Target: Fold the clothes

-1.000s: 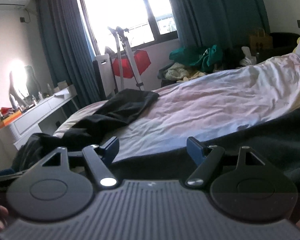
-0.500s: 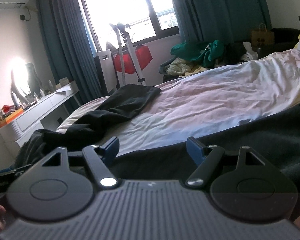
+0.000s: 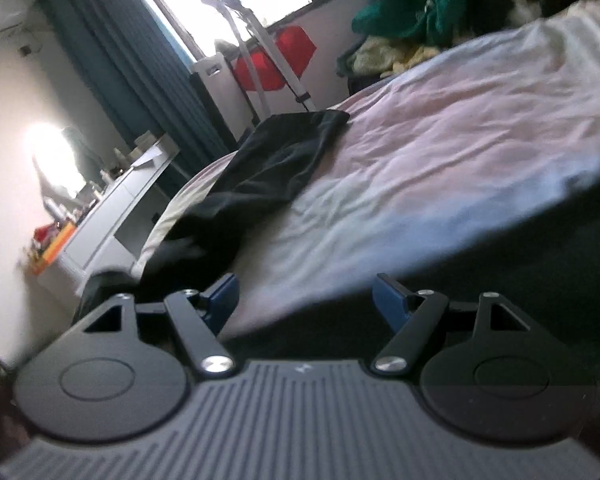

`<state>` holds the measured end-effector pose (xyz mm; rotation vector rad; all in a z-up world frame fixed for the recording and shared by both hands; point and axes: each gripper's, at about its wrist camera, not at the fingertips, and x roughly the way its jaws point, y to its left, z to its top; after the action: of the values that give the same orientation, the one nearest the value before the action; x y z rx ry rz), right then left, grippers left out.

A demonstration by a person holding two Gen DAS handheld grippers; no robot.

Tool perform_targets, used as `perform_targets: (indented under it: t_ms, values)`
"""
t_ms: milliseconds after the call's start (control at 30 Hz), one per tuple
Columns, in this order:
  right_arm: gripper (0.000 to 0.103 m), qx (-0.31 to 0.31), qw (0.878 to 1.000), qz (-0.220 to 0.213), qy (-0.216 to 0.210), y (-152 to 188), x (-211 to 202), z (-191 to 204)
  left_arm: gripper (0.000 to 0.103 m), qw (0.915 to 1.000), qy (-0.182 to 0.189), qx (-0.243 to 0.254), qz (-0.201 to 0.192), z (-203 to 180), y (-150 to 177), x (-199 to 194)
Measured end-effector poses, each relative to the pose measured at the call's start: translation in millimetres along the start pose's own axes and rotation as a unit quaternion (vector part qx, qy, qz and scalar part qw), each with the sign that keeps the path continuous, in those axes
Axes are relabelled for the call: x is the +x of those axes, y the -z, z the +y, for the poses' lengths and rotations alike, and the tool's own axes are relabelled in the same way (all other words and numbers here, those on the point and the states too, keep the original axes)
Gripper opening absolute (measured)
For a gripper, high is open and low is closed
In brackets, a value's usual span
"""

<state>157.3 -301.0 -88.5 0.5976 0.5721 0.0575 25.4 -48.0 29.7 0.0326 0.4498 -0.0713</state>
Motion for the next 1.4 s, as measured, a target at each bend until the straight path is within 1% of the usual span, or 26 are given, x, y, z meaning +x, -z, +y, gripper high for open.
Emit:
perform_targets:
  t_ms: [33, 67, 100, 167, 233, 267, 333, 400, 433, 467, 500, 533, 567, 667, 733, 800, 900, 967, 1000, 1067, 1167, 1200, 1300, 1367, 1400]
  values:
    - [0.076, 0.009, 1.0, 0.003, -0.005, -12, 22, -2, 0.103, 1.0, 0.005, -0.003, 0.007, 0, 5, 7]
    - [0.07, 0.018, 1.0, 0.002, -0.009, -22, 45, -3, 0.103, 0.9998, 0.011, -0.005, 0.014, 0, 11, 14]
    - [0.068, 0.028, 1.0, 0.001, -0.013, -32, 67, -4, 0.103, 0.9996, 0.016, -0.008, 0.02, 0, 16, 22]
    - [0.067, 0.048, 0.999, -0.002, -0.016, -51, 115, -7, 0.103, 0.999, 0.027, -0.013, 0.033, 1, 26, 36]
    - [0.067, 0.069, 0.998, -0.001, -0.014, -67, 163, -8, 0.103, 0.9987, 0.037, -0.02, 0.028, 1, 30, 48]
    - [0.067, 0.078, 0.997, 0.001, -0.01, -74, 188, -9, 0.103, 0.9987, 0.042, -0.021, 0.019, 1, 33, 52]
    - [0.067, 0.08, 0.997, -0.002, 0.001, -85, 233, -10, 0.103, 0.9984, 0.052, -0.022, 0.004, 1, 38, 60]
    - [0.064, 0.084, 0.996, -0.016, 0.013, -92, 269, -14, 0.103, 0.9966, 0.076, -0.034, -0.001, 4, 44, 71]
    - [0.059, 0.077, 0.996, -0.031, 0.022, -97, 278, -12, 0.103, 0.9958, 0.082, -0.039, 0.0, 5, 46, 77]
    - [0.043, 0.069, 0.996, -0.046, 0.031, -102, 287, -10, 0.103, 0.995, 0.089, -0.044, 0.001, 6, 49, 83]
    - [0.029, 0.061, 0.996, -0.06, 0.04, -108, 297, -8, 0.103, 0.994, 0.099, -0.047, 0.002, 8, 52, 87]
    - [0.006, 0.05, 0.995, -0.062, 0.055, -116, 301, -4, 0.103, 0.9928, 0.109, -0.05, 0.003, 10, 55, 91]
    - [0.005, 0.038, 0.995, -0.065, 0.069, -123, 304, -1, 0.103, 0.9915, 0.118, -0.054, 0.004, 13, 57, 95]
    - [0.005, -0.011, 0.993, -0.09, 0.081, -144, 284, 13, 0.103, 0.9878, 0.141, -0.064, -0.008, 16, 56, 96]
    - [0.005, -0.029, 0.989, -0.119, 0.087, -160, 255, 19, 0.103, 0.9862, 0.151, -0.068, -0.01, 20, 56, 95]
    - [0.005, -0.03, 0.982, -0.156, 0.098, -179, 218, 18, 0.103, 0.9847, 0.159, -0.07, -0.014, 23, 55, 92]
    - [0.005, -0.015, 0.974, -0.192, 0.116, -200, 151, -2, 0.103, 0.9851, 0.157, -0.066, -0.024, 23, 54, 86]
    - [0.005, -0.006, 0.97, -0.205, 0.133, -198, 106, -25, 0.103, 0.986, 0.154, -0.056, -0.033, 20, 52, 78]
    - [0.005, 0.003, 0.968, -0.209, 0.14, -192, 85, -40, 0.103, 0.9865, 0.152, -0.049, -0.037, 19, 51, 73]
    - [0.005, 0.034, 0.966, -0.203, 0.157, -165, 52, -75, 0.103, 0.9882, 0.142, -0.029, -0.048, 12, 49, 60]
    - [0.005, 0.08, 0.961, -0.192, 0.182, -125, 2, -128, 0.103, 0.991, 0.116, 0.017, -0.064, -1, 48, 41]
    - [0.005, 0.1, 0.96, -0.187, 0.185, -107, -9, -146, 0.103, 0.9913, 0.106, 0.034, -0.07, -6, 49, 35]
    - [0.005, 0.163, 0.955, -0.171, 0.18, -57, -30, -190, 0.103, 0.9903, 0.075, 0.081, -0.085, -19, 53, 22]
    - [0.005, 0.2, 0.953, -0.14, 0.181, -41, -30, -211, 0.103, 0.9889, 0.046, 0.112, -0.086, -32, 54, 21]
    - [0.005, 0.206, 0.953, -0.137, 0.172, -41, -30, -214, 0.103, 0.9874, 0.029, 0.132, -0.083, -38, 53, 26]
